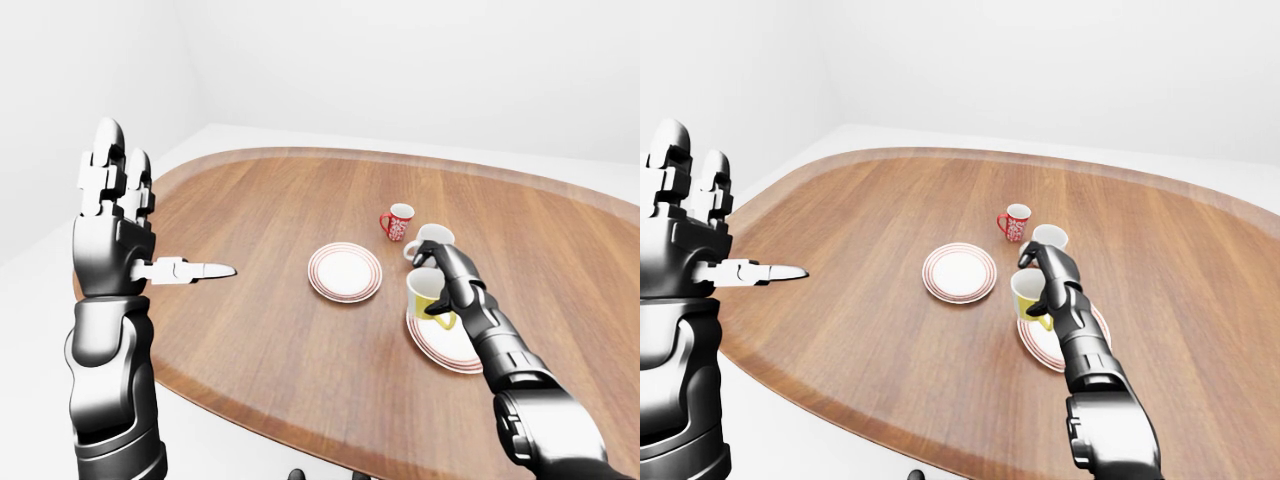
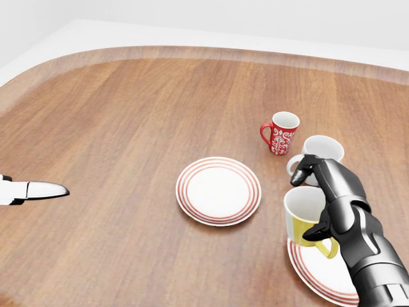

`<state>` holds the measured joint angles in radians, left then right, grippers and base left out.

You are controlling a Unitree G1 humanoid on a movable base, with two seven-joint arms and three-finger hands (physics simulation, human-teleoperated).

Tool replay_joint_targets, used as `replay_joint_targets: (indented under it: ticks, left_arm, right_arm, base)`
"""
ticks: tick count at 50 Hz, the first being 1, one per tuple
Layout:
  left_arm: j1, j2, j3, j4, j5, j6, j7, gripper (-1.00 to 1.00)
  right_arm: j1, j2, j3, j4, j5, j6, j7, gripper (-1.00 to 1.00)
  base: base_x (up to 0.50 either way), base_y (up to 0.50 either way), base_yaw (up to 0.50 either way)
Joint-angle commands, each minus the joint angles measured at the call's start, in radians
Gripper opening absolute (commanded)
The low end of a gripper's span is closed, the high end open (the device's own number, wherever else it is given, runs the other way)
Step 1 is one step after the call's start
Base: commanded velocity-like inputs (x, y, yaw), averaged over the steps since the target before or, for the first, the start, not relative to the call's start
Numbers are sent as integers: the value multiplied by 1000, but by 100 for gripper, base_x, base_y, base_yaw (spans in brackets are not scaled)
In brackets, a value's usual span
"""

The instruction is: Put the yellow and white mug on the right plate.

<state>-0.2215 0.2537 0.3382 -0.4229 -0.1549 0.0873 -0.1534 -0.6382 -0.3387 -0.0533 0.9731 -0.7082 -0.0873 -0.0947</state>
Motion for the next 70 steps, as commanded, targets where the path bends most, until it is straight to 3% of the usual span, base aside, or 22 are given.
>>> replay_joint_targets:
  ticks: [1, 30, 70]
  left_arm:
    - [2, -1, 0, 1, 3, 0, -2, 100]
    - [9, -7, -6, 10, 12, 0, -5, 100]
    - [19, -15, -13, 9, 31, 0, -17, 100]
  right_arm:
    - [-44, -47, -9, 121, 36, 0, -61, -100]
    - [-82, -96, -12, 322, 77, 0, -156, -100]
    - [-98, -124, -33, 346, 101, 0, -181, -100]
  base:
    - [0, 0, 0]
    - [0, 0, 0]
    - [0, 0, 0]
